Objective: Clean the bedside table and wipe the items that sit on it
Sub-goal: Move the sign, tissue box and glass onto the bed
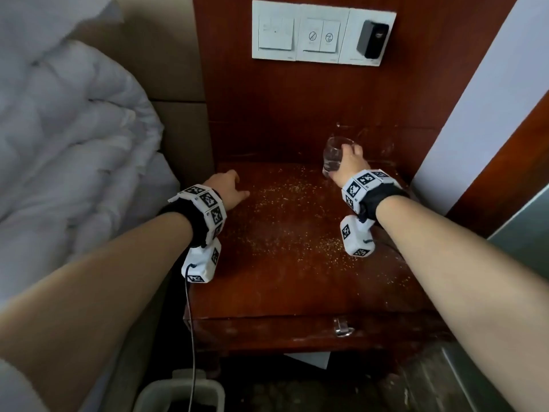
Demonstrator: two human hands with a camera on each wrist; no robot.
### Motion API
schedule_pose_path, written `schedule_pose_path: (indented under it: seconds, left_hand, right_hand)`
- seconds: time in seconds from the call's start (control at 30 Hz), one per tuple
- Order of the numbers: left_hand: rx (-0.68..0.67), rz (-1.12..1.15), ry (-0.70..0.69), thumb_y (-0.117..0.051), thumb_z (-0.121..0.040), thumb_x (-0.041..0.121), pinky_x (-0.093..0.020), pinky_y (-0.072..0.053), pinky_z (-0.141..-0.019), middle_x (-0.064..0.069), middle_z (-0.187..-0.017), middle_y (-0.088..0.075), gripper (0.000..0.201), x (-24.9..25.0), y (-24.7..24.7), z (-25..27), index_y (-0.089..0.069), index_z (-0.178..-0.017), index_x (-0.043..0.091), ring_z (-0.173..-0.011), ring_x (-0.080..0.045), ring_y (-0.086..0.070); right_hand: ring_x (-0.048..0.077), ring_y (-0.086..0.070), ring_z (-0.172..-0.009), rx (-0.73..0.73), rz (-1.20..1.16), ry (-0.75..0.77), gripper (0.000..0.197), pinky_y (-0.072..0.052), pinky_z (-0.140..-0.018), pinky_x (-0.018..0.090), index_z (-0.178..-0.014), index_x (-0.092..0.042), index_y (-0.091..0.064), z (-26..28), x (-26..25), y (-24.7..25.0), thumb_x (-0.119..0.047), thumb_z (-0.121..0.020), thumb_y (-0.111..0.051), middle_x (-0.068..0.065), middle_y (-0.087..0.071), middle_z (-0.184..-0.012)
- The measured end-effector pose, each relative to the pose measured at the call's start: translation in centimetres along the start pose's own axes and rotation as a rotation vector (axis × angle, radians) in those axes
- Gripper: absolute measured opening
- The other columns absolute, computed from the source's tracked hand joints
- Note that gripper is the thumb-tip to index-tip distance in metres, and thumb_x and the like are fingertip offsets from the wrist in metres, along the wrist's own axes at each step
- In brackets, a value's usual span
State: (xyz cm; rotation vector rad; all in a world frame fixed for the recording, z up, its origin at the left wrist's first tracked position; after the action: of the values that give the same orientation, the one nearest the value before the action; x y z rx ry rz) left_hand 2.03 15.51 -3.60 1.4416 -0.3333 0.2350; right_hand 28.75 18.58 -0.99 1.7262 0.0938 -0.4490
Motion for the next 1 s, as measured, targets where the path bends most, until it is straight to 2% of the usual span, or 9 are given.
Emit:
schedule_pose_path:
  seconds: [0.17, 0.27, 0.43, 0.5, 0.6, 0.73, 0.83, 0.9, 1.0]
  left_hand:
    - [0.009, 0.015, 0.005, -0.054, -0.092, 0.037, -0.034, -0.045, -0.09, -0.013, -0.128, -0.055, 0.05, -0.8, 0.0, -1.1, -0.045, -0.132, 0.009, -0.114, -0.027, -0.055]
    - [0.022, 0.02, 0.004, -0.055, -0.091, 0.038, -0.035, -0.046, -0.091, -0.012, -0.128, -0.056, 0.049, -1.3, 0.1, -1.4, -0.046, -0.131, 0.01, -0.114, -0.027, -0.056]
    - [0.016, 0.038, -0.007, -0.056, -0.091, 0.036, -0.032, -0.045, -0.088, -0.01, -0.123, -0.059, 0.044, -1.5, 0.2, -1.1, -0.05, -0.126, 0.012, -0.11, -0.024, -0.057]
    - [0.024, 0.041, -0.019, -0.056, -0.091, 0.035, -0.031, -0.045, -0.086, -0.009, -0.121, -0.059, 0.042, -1.4, 0.5, -0.9, -0.051, -0.125, 0.012, -0.108, -0.023, -0.057]
    - [0.053, 0.064, -0.042, -0.056, -0.091, 0.034, -0.031, -0.046, -0.084, -0.008, -0.12, -0.06, 0.041, -0.6, 1.5, -0.3, -0.051, -0.125, 0.013, -0.106, -0.023, -0.058]
    - [0.088, 0.174, -0.083, -0.059, -0.09, 0.031, -0.026, -0.043, -0.082, -0.005, -0.121, -0.06, 0.041, 1.3, 2.9, 0.9, -0.051, -0.126, 0.013, -0.108, -0.021, -0.058]
    - [0.102, 0.299, -0.115, -0.065, -0.086, 0.03, -0.025, -0.045, -0.082, -0.002, -0.118, -0.061, 0.046, 3.0, 3.7, 2.2, -0.049, -0.127, 0.015, -0.106, -0.018, -0.058]
    - [0.105, 0.381, -0.127, -0.069, -0.082, 0.031, -0.027, -0.048, -0.083, -0.002, -0.116, -0.061, 0.054, 3.7, 4.0, 3.3, -0.047, -0.13, 0.017, -0.103, -0.017, -0.059]
    - [0.085, 0.498, -0.152, -0.076, -0.075, 0.032, -0.031, -0.048, -0.09, 0.001, -0.112, -0.056, 0.08, 4.4, 4.2, 5.3, -0.033, -0.141, 0.019, -0.105, -0.016, -0.057]
  right_hand:
    - [0.039, -0.042, -0.129, -0.071, 0.039, 0.028, 0.068, -0.04, -0.105, 0.046, -0.142, -0.009, -0.028, -1.6, -0.6, -1.2, -0.023, -0.087, -0.065, 0.013, -0.023, -0.15]
    - [0.041, -0.048, -0.121, -0.062, 0.085, 0.03, 0.058, -0.045, -0.099, 0.045, -0.137, -0.007, -0.035, -1.7, -0.9, -1.1, -0.02, -0.088, -0.062, 0.016, -0.026, -0.145]
    - [0.036, -0.057, -0.11, 0.065, 0.123, 0.015, 0.028, -0.048, -0.09, 0.04, -0.118, -0.003, -0.058, -1.4, -0.6, 0.5, -0.012, -0.091, -0.056, 0.016, -0.051, -0.129]
    - [0.035, -0.059, -0.109, 0.06, 0.122, 0.039, 0.023, -0.048, -0.089, 0.038, -0.112, -0.003, -0.062, -1.2, -0.8, 1.2, -0.009, -0.091, -0.054, 0.016, -0.058, -0.123]
    - [0.033, -0.06, -0.105, 0.033, 0.103, 0.124, 0.019, -0.048, -0.087, 0.038, -0.1, -0.008, -0.068, -0.2, -1.9, 2.3, -0.008, -0.091, -0.052, 0.013, -0.062, -0.116]
    - [0.028, -0.062, -0.098, 0.019, 0.025, 0.231, 0.013, -0.05, -0.083, 0.036, -0.087, -0.015, -0.065, 1.6, -4.1, 3.6, -0.008, -0.09, -0.054, 0.007, -0.063, -0.112]
    - [0.023, -0.061, -0.096, 0.013, -0.051, 0.339, 0.008, -0.045, -0.077, 0.031, -0.091, -0.012, -0.066, 3.6, -6.4, 4.9, -0.012, -0.089, -0.059, 0.004, -0.063, -0.11]
    - [0.019, -0.058, -0.092, 0.002, -0.147, 0.4, 0.007, -0.044, -0.077, 0.03, -0.09, -0.013, -0.067, 5.4, -7.9, 5.9, -0.014, -0.087, -0.061, 0.001, -0.063, -0.104]
    - [0.011, -0.054, -0.076, -0.04, -0.29, 0.485, 0.005, -0.048, -0.079, 0.032, -0.086, -0.014, -0.068, 8.8, -10.3, 7.3, -0.014, -0.085, -0.063, -0.007, -0.059, -0.088]
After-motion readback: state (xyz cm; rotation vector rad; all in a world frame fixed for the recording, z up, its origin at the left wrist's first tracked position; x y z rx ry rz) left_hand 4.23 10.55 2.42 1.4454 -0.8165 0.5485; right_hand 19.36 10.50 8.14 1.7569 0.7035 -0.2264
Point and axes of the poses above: each hand's wrist, its own z-axis away from the middle knuckle, its own y-axis out of the back of the hand, x = y × z, the point moved 8 cm from there along -z, towards the middle knuckle
